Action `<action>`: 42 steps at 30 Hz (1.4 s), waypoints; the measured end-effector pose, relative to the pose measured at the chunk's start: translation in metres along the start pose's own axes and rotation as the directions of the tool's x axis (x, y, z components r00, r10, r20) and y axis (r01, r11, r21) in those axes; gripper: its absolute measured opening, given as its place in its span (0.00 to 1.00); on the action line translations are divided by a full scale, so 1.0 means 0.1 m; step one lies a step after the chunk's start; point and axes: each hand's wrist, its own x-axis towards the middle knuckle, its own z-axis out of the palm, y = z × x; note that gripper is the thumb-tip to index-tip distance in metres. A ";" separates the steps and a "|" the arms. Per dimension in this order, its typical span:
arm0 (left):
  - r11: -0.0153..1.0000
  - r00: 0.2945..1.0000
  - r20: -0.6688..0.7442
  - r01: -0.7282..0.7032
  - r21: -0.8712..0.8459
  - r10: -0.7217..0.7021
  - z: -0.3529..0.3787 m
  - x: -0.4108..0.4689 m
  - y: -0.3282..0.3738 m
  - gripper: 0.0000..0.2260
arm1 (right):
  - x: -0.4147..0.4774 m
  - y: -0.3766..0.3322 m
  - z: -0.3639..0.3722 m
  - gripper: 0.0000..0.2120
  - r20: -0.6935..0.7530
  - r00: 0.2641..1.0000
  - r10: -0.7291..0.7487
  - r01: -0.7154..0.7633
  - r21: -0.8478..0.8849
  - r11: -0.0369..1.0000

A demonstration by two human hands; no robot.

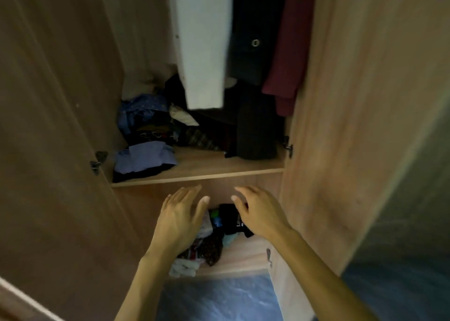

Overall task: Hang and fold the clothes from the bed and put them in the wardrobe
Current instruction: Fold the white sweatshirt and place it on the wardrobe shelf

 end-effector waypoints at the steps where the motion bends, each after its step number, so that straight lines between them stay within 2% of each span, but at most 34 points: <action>1: 1.000 1.000 0.012 -0.016 -0.014 0.016 0.03 -0.08 0.14 0.29 | -0.18 0.05 -0.09 0.20 -0.004 1.000 0.023 -0.023 0.003 1.000; 7: 0.978 0.976 0.114 -0.172 -0.114 0.185 0.19 -0.54 0.76 0.26 | -1.26 0.27 -0.53 0.24 -0.107 0.977 0.186 -0.191 -0.039 0.981; 9: 0.960 0.957 0.145 -0.226 -0.162 0.250 0.25 -0.66 0.90 0.26 | -1.60 0.26 -0.69 0.21 -0.155 0.959 0.237 -0.249 -0.066 0.966; 12: 0.923 0.915 0.194 -0.307 -0.233 0.353 0.31 -0.81 1.10 0.27 | -2.09 0.17 -0.88 0.10 -0.284 0.899 0.334 -0.377 -0.109 0.920; 18: 0.809 0.837 0.217 -0.366 -0.460 0.502 0.36 -1.55 1.49 0.30 | -3.16 -0.26 -0.90 0.20 -0.379 0.745 0.549 -0.610 -0.053 0.791; 21: 0.767 0.770 0.303 -0.348 -0.539 0.562 0.46 -2.09 1.57 0.29 | -3.71 -0.53 -0.84 0.23 -0.379 0.674 0.634 -0.704 -0.068 0.707; 24: 0.709 0.669 0.368 -0.347 -0.614 0.646 0.47 -2.63 1.73 0.27 | -4.26 -0.81 -0.88 0.24 -0.357 0.609 0.708 -0.776 -0.085 0.625; 28: 0.619 0.547 0.371 -0.385 -0.684 0.751 0.42 -3.15 2.13 0.27 | -4.93 -1.11 -1.08 0.22 -0.413 0.495 0.764 -0.853 -0.065 0.517; 35: 0.531 0.408 0.373 -0.403 -0.746 0.833 0.24 -4.19 2.95 0.31 | -6.28 -1.42 -1.39 0.20 -0.511 0.321 0.797 -0.909 0.072 0.412; 39: 0.500 0.334 0.381 -0.443 -0.744 0.862 0.20 -4.96 3.48 0.27 | -7.18 -1.56 -1.56 0.17 -0.528 0.251 0.811 -0.923 0.121 0.365; 42: 0.473 0.247 0.404 -0.441 -0.763 0.881 0.17 -5.55 3.86 0.25 | -7.93 -1.69 -1.70 0.17 -0.525 0.180 0.832 -0.944 0.146 0.296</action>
